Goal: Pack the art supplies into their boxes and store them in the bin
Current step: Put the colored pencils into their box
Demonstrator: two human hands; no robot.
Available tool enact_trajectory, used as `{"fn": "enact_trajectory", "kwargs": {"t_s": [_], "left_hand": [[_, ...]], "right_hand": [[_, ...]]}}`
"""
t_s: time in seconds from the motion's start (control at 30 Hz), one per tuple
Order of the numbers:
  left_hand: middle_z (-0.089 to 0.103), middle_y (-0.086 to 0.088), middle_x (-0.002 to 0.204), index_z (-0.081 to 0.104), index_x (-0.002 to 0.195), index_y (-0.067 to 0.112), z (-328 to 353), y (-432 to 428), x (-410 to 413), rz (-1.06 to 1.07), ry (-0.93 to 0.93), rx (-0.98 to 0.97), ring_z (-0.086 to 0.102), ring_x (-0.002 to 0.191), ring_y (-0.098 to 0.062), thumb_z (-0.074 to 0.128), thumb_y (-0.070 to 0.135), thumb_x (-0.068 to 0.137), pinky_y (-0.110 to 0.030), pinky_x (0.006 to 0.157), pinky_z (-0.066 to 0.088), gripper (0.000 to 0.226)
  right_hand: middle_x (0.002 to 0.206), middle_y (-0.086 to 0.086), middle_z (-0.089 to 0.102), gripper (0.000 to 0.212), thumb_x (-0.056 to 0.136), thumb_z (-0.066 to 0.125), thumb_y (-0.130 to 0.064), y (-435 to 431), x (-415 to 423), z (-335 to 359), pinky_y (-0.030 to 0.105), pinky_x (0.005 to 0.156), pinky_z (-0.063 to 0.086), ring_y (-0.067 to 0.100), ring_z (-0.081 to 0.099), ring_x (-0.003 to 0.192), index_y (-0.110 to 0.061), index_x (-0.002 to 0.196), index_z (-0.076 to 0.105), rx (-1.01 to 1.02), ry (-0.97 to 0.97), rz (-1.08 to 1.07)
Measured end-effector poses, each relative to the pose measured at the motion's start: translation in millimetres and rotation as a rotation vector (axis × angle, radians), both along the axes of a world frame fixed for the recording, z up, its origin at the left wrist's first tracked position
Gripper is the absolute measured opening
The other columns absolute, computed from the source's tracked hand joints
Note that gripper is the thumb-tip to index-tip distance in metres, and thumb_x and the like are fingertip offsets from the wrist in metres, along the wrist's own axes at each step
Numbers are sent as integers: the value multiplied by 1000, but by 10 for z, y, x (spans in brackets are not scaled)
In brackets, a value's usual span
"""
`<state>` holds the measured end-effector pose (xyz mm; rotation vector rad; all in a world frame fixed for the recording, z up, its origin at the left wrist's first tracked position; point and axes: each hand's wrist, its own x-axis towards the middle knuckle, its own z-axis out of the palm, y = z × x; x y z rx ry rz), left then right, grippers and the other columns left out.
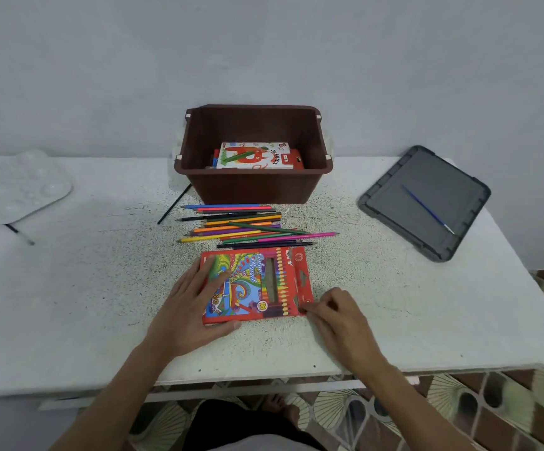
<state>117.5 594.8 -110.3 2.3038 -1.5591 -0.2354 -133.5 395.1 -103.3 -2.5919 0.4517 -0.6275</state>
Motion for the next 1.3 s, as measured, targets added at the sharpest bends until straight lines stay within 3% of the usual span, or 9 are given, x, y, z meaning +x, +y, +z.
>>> {"fn": "enact_trajectory", "kwargs": {"t_s": [0.23,0.43,0.67,0.77,0.9,1.0,1.2,1.3], "left_hand": [[-9,13,164,14,154,40,11,-5,9,2,-1,9,-6,152,-14,42,89,76,-42,117,12,97],[-8,12,165,14,154,41,2,-1,8,5,1,6,-6,152,-14,42,90,75,-42,117,12,97],[-4,10,165,17,155,38,-3,-2,0,4,0,7,-4,153,-16,43,89,76,-43,117,13,97],[-5,10,165,16,155,39,-4,-7,5,2,-8,7,-5,152,-16,43,89,76,-43,117,13,97],[0,7,166,17,155,38,6,-2,6,-10,-9,-11,0,153,-19,45,87,77,-44,117,16,96],[0,7,166,16,154,40,2,6,2,-12,-14,-9,-1,153,-19,45,87,77,-43,117,15,96],[-1,8,166,19,154,39,5,4,3,-6,-7,1,-3,153,-17,47,87,76,-42,118,13,96],[0,8,166,22,154,37,1,4,12,-2,-9,9,-4,153,-17,48,87,76,-43,119,14,96]], "right_hand": [[94,-10,49,23,91,62,-21,43,87,-74,20,68,44,7,53,88,-17,110,72,365,10,-85],[94,-10,51,17,88,64,-22,42,92,-83,24,70,49,11,55,91,-21,100,75,416,5,-80],[92,-9,55,20,89,67,-27,-69,95,44,22,68,49,9,56,84,-27,107,74,489,93,8],[91,-11,58,28,94,63,-17,-274,179,181,14,67,44,2,55,78,-32,118,65,420,105,-33],[99,-1,58,36,97,55,-11,-580,367,233,33,71,53,9,55,75,-16,133,58,175,141,-193],[109,4,58,40,97,54,-13,-721,488,231,33,60,52,17,59,80,-15,137,54,-15,186,-163],[108,11,58,29,98,56,-24,-771,685,253,30,52,49,22,62,73,-10,123,59,-181,313,-138],[99,10,57,21,94,64,-20,-768,709,242,26,47,36,18,54,65,-8,111,58,-228,292,-138]]}}
